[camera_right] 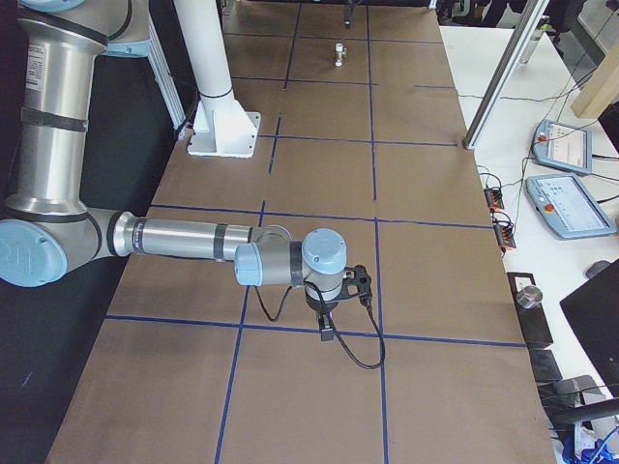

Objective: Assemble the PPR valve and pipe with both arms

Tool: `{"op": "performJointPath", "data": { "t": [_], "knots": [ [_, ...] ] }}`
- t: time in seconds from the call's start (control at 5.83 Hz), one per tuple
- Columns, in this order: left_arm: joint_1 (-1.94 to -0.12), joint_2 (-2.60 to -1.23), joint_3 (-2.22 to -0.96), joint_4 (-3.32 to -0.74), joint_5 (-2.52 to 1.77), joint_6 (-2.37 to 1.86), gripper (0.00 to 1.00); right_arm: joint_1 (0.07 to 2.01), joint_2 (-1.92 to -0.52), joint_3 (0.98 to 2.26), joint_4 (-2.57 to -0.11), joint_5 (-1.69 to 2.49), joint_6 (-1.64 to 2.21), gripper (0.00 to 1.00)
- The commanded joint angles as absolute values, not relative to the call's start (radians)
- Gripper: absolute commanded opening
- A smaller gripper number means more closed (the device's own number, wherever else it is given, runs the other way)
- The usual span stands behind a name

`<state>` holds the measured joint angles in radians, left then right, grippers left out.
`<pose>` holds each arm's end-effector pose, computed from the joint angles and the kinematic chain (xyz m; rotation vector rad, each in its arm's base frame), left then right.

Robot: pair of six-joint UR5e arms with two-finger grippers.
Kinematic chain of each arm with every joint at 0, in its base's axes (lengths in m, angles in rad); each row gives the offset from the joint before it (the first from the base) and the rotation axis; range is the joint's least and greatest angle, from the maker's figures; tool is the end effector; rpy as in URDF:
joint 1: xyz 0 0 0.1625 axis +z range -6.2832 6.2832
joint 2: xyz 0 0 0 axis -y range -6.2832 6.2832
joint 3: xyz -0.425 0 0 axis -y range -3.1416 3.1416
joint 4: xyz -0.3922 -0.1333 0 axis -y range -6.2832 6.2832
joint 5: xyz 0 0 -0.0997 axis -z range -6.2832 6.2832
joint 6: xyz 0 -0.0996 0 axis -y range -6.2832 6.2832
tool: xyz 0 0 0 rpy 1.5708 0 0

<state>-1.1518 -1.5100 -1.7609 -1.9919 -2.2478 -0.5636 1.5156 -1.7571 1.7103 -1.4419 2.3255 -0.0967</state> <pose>0.1340 -0.4753 0.5502 0.1551 0.8299 0.0503 0.0419 -0.4213 0.6626 0.0939 -0.7535 -0.1755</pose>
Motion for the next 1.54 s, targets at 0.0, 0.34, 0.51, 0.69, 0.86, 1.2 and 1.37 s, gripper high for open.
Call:
{"op": "performJointPath", "data": {
  "t": [0.0,0.34,0.51,0.69,0.86,1.2,1.37],
  "knots": [
    [-1.037,-1.519,-1.763,-2.059,-2.164,-0.766,1.00,1.516,-1.756,1.709,-1.442,2.326,-0.097,1.00],
    [-0.982,-1.537,-1.779,-2.056,-2.169,-0.834,1.00,1.516,-1.756,1.709,-1.442,2.326,-0.097,1.00],
    [-0.976,-1.526,-1.801,-2.051,-2.169,-0.836,1.00,1.516,-1.756,1.707,-1.442,2.326,-0.097,1.00],
    [-0.962,-1.525,-1.799,-2.049,-2.164,-0.838,1.00,1.516,-1.756,1.706,-1.442,2.326,-0.097,1.00],
    [-0.960,-1.525,-1.798,-2.049,-2.163,-0.838,0.84,1.516,-1.756,1.704,-1.442,2.326,-0.097,1.00],
    [-0.959,-1.525,-1.786,-2.049,-2.161,-0.835,0.74,1.516,-1.756,1.704,-1.442,2.326,-0.097,1.00],
    [-0.957,-1.525,-1.786,-2.049,-2.160,-0.834,0.74,1.516,-1.756,1.704,-1.442,2.326,-0.097,1.00]
  ]
}}
